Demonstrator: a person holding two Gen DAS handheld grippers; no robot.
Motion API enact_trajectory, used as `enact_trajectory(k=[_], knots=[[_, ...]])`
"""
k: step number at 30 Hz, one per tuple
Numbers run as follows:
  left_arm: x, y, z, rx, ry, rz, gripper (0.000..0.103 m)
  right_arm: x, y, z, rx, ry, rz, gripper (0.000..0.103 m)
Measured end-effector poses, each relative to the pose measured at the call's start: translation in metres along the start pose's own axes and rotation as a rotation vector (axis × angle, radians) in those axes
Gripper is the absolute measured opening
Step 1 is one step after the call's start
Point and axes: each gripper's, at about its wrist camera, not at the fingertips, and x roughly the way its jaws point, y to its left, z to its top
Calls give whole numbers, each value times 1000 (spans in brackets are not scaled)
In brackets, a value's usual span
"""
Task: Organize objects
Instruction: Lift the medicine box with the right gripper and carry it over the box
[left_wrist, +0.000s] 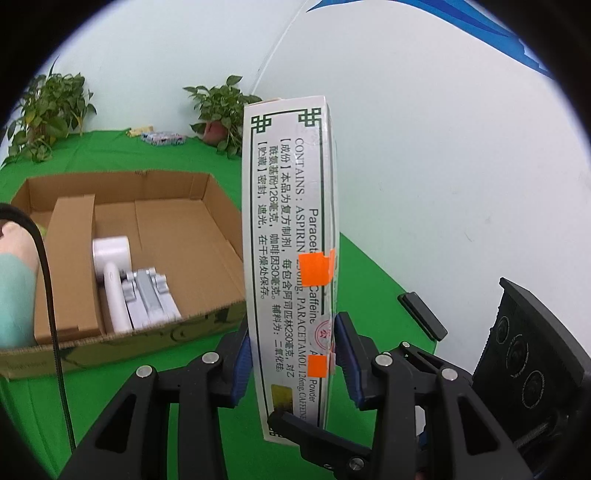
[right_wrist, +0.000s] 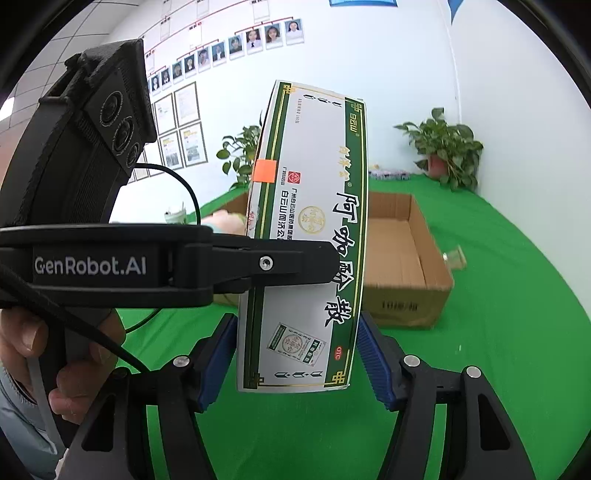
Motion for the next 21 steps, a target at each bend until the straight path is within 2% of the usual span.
enact_trajectory(k=[3,6,15,21], knots=[[0,-2,18,7,-15,-6,40,-2,-5,15,-6,-16,-3,62],[6,0,39,-6,3,2,39,0,-13,35,-7,-27,-11,62],[33,20,98,-54,63,37,39,30,-43,100,38,43,35,62],[62,51,108,-123,116,44,39,63,-58,122,73,115,62,61]])
